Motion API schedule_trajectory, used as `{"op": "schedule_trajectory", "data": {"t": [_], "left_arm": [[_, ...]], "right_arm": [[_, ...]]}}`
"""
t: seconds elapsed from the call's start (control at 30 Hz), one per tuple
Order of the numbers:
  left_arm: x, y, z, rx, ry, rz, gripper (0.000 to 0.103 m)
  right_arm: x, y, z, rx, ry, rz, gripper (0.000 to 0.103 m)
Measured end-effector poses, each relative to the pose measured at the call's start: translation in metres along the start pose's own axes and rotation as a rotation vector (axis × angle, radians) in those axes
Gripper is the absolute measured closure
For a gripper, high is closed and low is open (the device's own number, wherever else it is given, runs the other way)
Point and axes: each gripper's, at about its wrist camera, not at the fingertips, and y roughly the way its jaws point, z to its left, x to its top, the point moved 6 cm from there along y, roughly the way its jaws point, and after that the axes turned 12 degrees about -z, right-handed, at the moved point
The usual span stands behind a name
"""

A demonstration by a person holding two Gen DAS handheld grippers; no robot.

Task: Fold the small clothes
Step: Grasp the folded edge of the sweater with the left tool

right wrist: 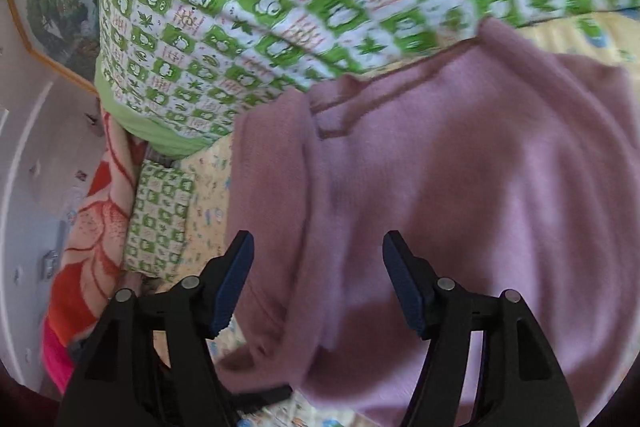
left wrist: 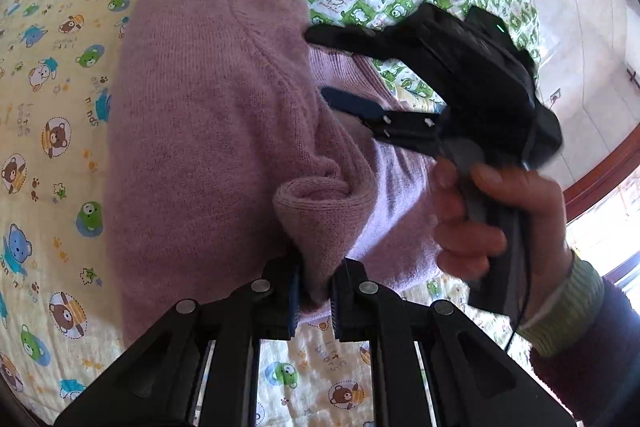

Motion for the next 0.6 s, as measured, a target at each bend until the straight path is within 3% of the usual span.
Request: {"op": "schedule_trajectory", "data": {"t": [0.2, 0.3, 0.37, 0.43, 0.6], "left_arm": [[-0.003, -0.007, 0.002, 0.005, 0.018, 0.0, 0.093], [0.0, -0.003, -0.002, 0.012, 0.025, 0.002, 0.093], [0.003, -0.001, -0.006, 0.016, 0.026, 0.001, 0.093], [0.004, -0.002, -0.01, 0.013, 0.029, 0.0, 0.093], [0.013, -0.01, -0.036, -0.036, 0.066, -0.013, 0.093]], "right_arm": [[0.019, 0.056, 0.005, 0.087, 0.061, 0.043, 0.035], [0.022, 0.075, 0.006, 0.087, 0.069, 0.06, 0.051], [0.021, 0.081, 0.012, 0.104, 0.063, 0.069, 0.071], [0.02, 0.081, 0.019, 0.109, 0.036, 0.065, 0.084], [0.032, 0.052, 0.031, 0.114, -0.007, -0.006, 0.086]]}}
